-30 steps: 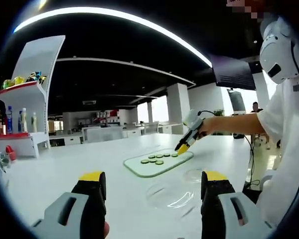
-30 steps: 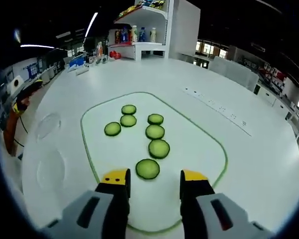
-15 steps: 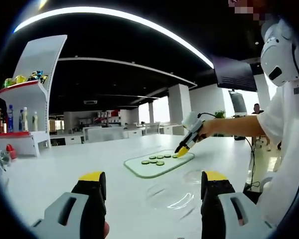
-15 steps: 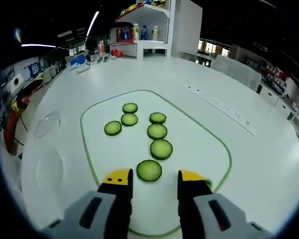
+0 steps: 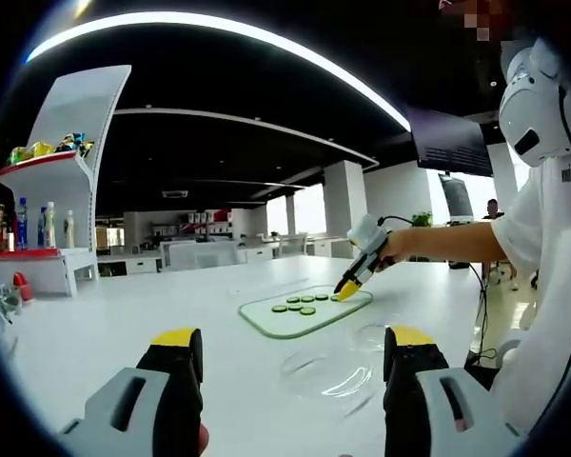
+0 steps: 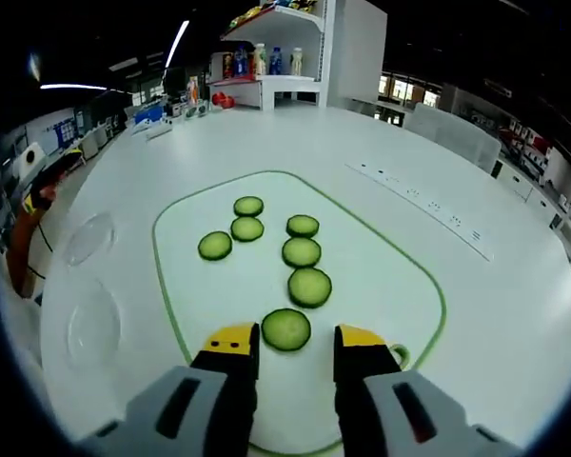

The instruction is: Open the petri dish lid, add cucumber slices into the petri dish, and close the lid

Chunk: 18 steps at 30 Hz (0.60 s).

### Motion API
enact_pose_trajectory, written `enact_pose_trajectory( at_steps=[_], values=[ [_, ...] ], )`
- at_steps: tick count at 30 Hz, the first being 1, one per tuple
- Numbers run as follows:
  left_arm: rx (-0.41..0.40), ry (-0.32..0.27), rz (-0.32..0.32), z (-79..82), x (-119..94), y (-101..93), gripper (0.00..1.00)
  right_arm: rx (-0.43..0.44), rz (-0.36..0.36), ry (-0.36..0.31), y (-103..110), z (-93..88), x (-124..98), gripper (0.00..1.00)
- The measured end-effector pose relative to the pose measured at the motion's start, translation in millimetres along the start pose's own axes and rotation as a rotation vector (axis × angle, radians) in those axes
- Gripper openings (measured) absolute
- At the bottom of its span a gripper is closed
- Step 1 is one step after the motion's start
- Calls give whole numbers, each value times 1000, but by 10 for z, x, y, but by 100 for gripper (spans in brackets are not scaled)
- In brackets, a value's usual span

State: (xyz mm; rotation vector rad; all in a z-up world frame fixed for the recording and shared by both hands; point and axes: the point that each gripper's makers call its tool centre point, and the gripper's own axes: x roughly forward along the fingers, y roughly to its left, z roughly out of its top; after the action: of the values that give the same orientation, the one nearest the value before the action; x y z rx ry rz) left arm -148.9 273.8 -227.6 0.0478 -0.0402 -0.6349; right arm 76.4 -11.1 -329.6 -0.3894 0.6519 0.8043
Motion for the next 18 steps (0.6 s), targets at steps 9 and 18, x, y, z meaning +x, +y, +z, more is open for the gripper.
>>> enact_pose_trajectory(
  at_steps=[9, 18],
  values=[
    [-4, 4, -5, -24, 16, -12, 78, 0, 3, 1, 12, 0, 12, 29],
    [-11, 3, 1, -29, 9, 11, 78, 3, 14, 10, 47, -3, 16, 20]
  ],
)
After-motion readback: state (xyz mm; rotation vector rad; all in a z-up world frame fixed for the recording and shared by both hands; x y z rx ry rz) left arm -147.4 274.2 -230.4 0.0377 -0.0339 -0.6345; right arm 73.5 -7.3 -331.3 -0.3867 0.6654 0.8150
